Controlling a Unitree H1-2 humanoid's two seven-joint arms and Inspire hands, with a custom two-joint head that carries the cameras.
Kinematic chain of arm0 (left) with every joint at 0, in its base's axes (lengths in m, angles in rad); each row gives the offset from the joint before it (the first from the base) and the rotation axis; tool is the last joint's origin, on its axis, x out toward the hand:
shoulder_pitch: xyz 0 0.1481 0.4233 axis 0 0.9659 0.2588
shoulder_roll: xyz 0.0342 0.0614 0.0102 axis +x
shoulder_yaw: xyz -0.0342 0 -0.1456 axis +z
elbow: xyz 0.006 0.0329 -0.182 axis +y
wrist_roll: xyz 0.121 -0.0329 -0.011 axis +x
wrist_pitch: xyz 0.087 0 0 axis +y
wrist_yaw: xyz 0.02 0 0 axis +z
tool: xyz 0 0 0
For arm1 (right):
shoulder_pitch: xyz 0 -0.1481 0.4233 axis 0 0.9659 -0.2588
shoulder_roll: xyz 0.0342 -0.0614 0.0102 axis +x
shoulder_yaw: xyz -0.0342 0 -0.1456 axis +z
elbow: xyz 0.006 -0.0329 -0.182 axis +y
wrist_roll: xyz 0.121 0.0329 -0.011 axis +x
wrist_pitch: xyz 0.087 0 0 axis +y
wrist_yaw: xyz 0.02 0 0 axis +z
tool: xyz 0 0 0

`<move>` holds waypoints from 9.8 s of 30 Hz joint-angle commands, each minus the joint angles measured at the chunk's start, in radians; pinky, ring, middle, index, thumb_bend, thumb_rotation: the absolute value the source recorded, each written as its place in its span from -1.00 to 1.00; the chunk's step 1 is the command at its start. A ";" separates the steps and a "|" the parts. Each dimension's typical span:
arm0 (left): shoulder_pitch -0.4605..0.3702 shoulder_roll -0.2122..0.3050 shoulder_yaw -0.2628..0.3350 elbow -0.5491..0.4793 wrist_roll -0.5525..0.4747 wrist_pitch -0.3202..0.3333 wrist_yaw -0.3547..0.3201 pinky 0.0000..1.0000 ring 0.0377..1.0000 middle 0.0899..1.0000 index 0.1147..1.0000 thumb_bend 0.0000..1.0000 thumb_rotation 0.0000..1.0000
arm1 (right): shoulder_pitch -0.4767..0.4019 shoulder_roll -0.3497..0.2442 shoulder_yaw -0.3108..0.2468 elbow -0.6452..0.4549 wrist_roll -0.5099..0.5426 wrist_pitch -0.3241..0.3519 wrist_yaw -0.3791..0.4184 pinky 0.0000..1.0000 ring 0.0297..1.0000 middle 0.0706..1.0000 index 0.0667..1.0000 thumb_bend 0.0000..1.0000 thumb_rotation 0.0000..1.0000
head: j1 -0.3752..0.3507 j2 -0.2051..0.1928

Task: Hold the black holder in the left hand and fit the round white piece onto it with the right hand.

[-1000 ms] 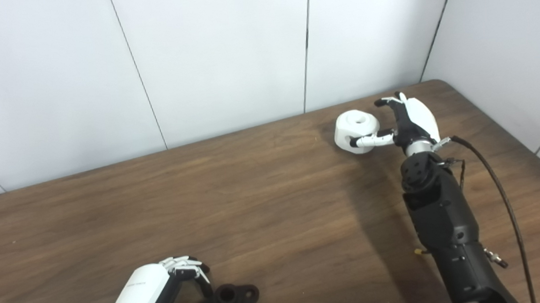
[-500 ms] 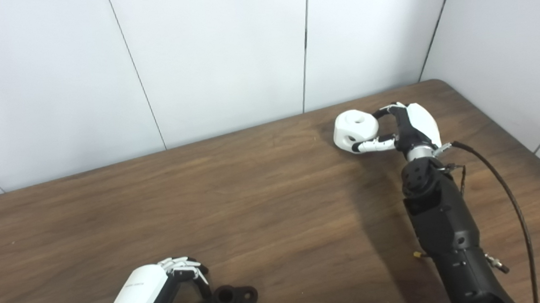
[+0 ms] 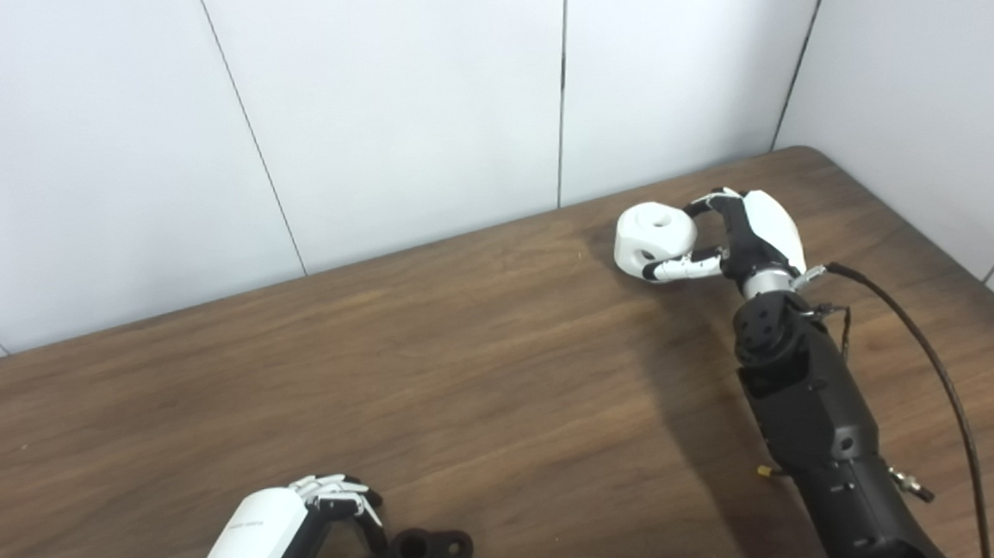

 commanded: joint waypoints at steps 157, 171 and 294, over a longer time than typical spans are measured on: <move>-0.001 -0.130 -0.077 -0.007 0.167 0.091 -0.001 0.92 0.71 0.50 -0.16 0.04 -0.90 | 0.407 0.159 0.452 -0.807 0.142 -0.064 0.395 1.00 0.79 0.62 -0.11 0.05 -0.73 | 0.359 0.126; -0.004 -0.121 -0.073 -0.011 0.158 0.090 -0.005 0.92 0.72 0.50 -0.16 0.04 -0.90 | 0.415 0.147 0.460 -0.779 0.146 -0.086 0.360 1.00 0.78 0.62 -0.11 0.05 -0.73 | 0.350 0.125; -0.021 -0.117 -0.067 0.013 0.155 0.077 0.016 0.90 0.71 0.50 -0.16 0.04 -0.90 | 0.380 0.057 0.432 -0.782 0.097 -0.008 0.566 1.00 1.00 1.00 0.91 1.00 -0.10 | 0.336 0.123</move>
